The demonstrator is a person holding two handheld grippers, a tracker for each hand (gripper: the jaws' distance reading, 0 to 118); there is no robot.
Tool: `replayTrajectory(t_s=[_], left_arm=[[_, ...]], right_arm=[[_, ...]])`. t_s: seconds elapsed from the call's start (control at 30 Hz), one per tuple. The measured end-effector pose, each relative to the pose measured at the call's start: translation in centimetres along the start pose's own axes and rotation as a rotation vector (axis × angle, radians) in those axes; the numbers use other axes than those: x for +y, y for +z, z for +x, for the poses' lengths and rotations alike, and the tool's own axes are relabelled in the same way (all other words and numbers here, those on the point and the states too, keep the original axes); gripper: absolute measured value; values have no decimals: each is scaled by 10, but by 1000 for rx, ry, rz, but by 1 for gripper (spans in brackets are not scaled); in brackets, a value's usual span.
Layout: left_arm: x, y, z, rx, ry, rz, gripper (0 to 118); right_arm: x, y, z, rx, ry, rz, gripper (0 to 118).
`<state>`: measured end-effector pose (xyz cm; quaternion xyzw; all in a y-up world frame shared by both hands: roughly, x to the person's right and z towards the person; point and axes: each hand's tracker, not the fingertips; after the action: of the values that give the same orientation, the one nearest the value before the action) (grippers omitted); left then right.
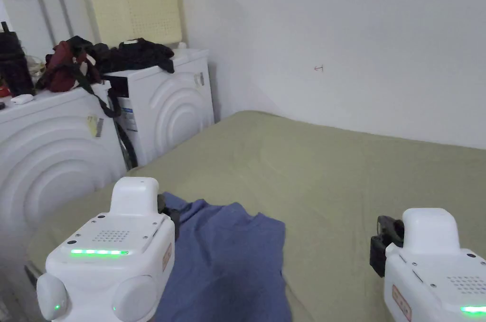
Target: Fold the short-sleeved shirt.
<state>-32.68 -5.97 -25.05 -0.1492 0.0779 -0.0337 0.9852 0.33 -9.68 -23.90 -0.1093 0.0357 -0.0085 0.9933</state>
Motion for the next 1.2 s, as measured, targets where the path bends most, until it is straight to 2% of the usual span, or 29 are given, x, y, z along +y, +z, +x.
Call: replayTrajectory(t_s=[0.13,0.37,0.77,0.8,0.83,0.9,0.93,1.0,1.1,1.2], left_arm=[[-6,-8,-19,22,24,-22,0],[-15,-49,-20,-18,27,-97,0],[-69,-214,11,-153,60,-412,0],[-75,-228,14,-158,54,-444,6],[-81,-242,17,-169,57,-481,31],[-93,-265,19,-253,106,-531,95],[-100,-279,22,-281,112,-572,118],[-107,-298,27,-281,112,-585,118],[-123,-317,41,-222,36,-679,118],[-145,-325,70,-230,-56,-746,118]], right_arm=[[-2,-15,-18,42,14,-14,2],[-11,-34,-21,63,11,-55,2],[-58,-86,-9,60,-21,-217,2],[-63,-91,-9,57,-19,-234,2],[-69,-96,-9,57,-18,-245,2],[-77,-105,-7,61,-17,-275,2],[-82,-109,-6,63,-18,-289,2],[-90,-115,-4,66,-25,-310,2],[-99,-118,-1,57,-27,-337,2],[-106,-118,5,48,-38,-363,2]])
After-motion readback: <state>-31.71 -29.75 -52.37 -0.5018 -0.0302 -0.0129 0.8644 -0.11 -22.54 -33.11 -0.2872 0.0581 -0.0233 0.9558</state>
